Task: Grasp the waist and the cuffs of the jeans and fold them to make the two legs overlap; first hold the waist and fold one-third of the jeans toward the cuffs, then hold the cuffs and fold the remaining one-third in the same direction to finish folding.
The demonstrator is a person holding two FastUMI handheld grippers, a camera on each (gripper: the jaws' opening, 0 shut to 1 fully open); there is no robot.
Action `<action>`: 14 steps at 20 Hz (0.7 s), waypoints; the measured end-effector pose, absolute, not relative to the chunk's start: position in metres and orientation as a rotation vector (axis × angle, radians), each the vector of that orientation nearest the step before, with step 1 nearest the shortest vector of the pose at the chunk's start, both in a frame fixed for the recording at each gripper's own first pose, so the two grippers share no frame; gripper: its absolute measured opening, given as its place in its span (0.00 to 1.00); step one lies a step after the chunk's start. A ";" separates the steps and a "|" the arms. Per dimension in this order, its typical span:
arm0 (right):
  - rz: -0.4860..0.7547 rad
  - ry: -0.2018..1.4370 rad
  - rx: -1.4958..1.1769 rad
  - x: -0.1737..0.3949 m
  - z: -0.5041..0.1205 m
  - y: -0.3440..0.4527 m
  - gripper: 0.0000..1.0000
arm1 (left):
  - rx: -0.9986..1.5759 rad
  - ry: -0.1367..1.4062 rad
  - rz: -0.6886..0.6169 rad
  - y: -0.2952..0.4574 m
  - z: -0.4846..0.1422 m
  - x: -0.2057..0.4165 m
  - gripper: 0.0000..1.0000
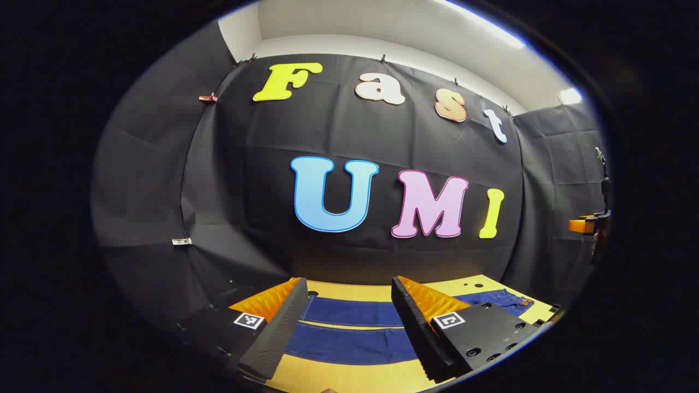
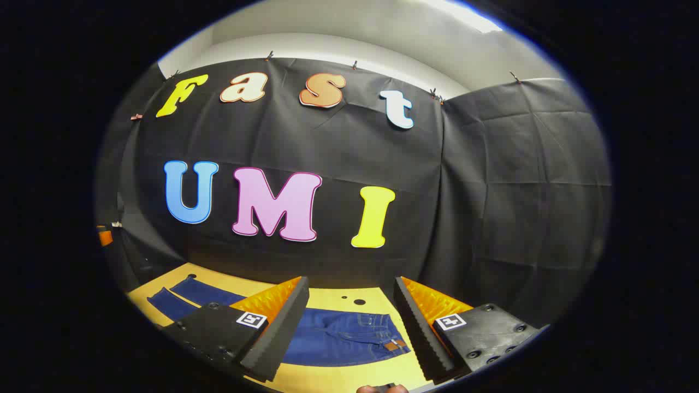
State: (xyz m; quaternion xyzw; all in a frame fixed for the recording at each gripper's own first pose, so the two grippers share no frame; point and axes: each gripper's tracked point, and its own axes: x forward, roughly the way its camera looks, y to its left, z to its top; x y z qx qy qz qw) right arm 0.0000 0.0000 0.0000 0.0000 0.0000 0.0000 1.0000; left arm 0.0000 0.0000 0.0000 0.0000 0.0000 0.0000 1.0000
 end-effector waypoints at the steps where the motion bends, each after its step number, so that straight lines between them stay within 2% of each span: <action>1: -0.005 0.000 -0.016 0.000 0.000 -0.004 0.96 | 0.004 0.000 -0.001 0.001 -0.001 0.001 0.96; 3: -0.013 0.019 -0.036 0.003 -0.006 -0.010 0.98 | 0.016 -0.002 -0.005 0.002 -0.001 0.003 0.97; 4: -0.019 0.032 -0.034 0.003 -0.010 -0.013 0.94 | 0.019 -0.003 -0.008 0.002 0.001 0.002 0.96; 14: -0.021 0.076 0.039 0.005 -0.023 -0.016 0.96 | 0.037 -0.002 0.005 0.005 -0.003 -0.003 0.96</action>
